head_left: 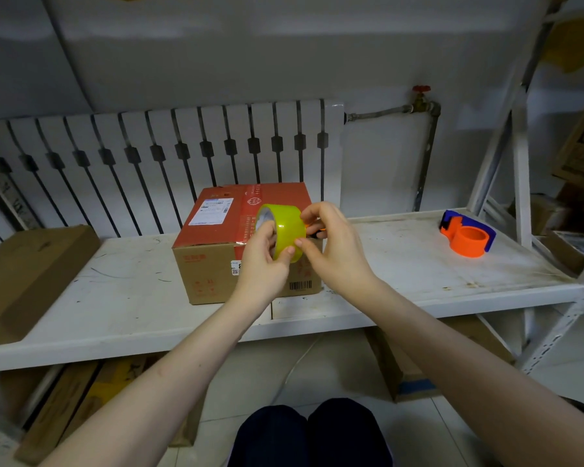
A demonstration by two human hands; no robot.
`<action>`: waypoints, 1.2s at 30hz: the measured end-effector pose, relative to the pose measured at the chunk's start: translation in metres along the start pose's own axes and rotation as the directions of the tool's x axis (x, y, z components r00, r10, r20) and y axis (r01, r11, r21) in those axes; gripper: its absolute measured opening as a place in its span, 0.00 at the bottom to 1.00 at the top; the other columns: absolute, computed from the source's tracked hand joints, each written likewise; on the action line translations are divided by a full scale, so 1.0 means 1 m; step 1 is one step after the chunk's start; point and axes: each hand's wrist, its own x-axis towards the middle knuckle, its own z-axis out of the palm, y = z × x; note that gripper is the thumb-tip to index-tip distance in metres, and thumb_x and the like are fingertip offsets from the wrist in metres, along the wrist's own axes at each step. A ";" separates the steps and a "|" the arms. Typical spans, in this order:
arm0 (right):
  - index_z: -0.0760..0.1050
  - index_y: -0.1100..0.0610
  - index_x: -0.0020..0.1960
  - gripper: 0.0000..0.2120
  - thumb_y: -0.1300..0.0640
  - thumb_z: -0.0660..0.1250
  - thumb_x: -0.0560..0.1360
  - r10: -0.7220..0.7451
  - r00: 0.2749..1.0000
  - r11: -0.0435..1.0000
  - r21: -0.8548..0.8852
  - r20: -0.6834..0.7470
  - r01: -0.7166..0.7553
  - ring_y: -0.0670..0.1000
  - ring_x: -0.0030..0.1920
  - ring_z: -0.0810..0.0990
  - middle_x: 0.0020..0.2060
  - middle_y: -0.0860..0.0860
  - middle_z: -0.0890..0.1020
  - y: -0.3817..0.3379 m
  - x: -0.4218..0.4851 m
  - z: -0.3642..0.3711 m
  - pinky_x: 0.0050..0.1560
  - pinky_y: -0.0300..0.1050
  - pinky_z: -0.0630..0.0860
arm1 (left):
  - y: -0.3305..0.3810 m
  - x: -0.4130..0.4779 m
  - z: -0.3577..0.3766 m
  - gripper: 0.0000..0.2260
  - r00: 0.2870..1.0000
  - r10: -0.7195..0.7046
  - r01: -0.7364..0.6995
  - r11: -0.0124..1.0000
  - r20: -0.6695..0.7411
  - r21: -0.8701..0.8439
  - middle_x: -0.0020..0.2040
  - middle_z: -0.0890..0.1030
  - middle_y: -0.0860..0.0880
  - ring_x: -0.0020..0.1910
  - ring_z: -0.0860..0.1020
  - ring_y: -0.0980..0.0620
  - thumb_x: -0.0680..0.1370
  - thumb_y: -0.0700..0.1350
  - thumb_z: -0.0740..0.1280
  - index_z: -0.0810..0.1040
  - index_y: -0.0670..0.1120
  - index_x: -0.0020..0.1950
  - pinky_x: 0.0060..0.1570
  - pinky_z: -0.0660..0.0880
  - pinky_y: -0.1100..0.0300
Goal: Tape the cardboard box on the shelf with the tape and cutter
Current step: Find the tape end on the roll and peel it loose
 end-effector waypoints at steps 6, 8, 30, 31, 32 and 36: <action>0.72 0.57 0.51 0.11 0.67 0.68 0.71 -0.047 0.997 0.999 -0.004 -0.065 0.047 0.48 0.46 0.76 0.47 0.50 0.77 -0.001 -0.005 0.007 0.45 0.35 0.75 | -0.004 0.000 0.004 0.07 0.997 0.021 -0.015 0.996 -0.071 0.089 0.48 0.77 0.33 0.49 0.76 0.38 0.74 0.33 0.64 0.72 0.36 0.51 0.50 0.75 0.43; 0.72 0.58 0.51 0.11 0.67 0.68 0.71 -0.041 0.995 0.999 0.002 -0.086 0.041 0.49 0.46 0.77 0.47 0.52 0.77 -0.002 -0.007 0.008 0.45 0.38 0.77 | -0.002 -0.001 0.005 0.06 0.996 0.025 -0.016 0.995 -0.090 0.100 0.48 0.76 0.33 0.48 0.76 0.38 0.74 0.33 0.64 0.71 0.36 0.50 0.49 0.74 0.42; 0.76 0.59 0.48 0.08 0.60 0.72 0.71 -0.014 0.999 0.999 -0.045 -0.042 0.012 0.45 0.41 0.76 0.44 0.50 0.77 -0.001 0.001 0.001 0.42 0.30 0.73 | 0.003 -0.003 -0.002 0.08 0.998 0.011 -0.013 0.999 -0.055 -0.035 0.46 0.79 0.51 0.42 0.77 0.69 0.75 0.33 0.65 0.74 0.42 0.52 0.44 0.74 0.74; 0.77 0.58 0.47 0.07 0.60 0.72 0.70 0.001 1.000 0.999 -0.042 -0.023 -0.002 0.45 0.40 0.76 0.43 0.50 0.78 0.000 0.003 0.000 0.43 0.32 0.74 | 0.001 -0.003 -0.003 0.08 0.999 0.010 -0.012 1.000 -0.045 -0.028 0.47 0.79 0.49 0.42 0.77 0.69 0.75 0.33 0.65 0.74 0.42 0.52 0.45 0.75 0.73; 0.77 0.58 0.45 0.07 0.59 0.73 0.70 0.019 1.000 0.999 -0.038 0.001 -0.019 0.46 0.40 0.77 0.42 0.50 0.78 0.002 0.004 -0.001 0.42 0.34 0.76 | -0.001 -0.004 -0.004 0.09 0.999 0.008 -0.009 1.000 -0.034 -0.025 0.47 0.80 0.50 0.43 0.77 0.68 0.75 0.32 0.65 0.74 0.42 0.52 0.45 0.75 0.73; 0.77 0.56 0.45 0.04 0.61 0.71 0.71 0.068 0.997 0.996 0.048 0.034 -0.069 0.47 0.39 0.78 0.40 0.50 0.79 0.010 0.005 -0.007 0.41 0.36 0.77 | -0.005 -0.002 -0.005 0.14 0.999 -0.026 0.024 0.999 -0.038 -0.048 0.51 0.80 0.52 0.51 0.79 0.60 0.75 0.32 0.65 0.74 0.49 0.55 0.50 0.76 0.71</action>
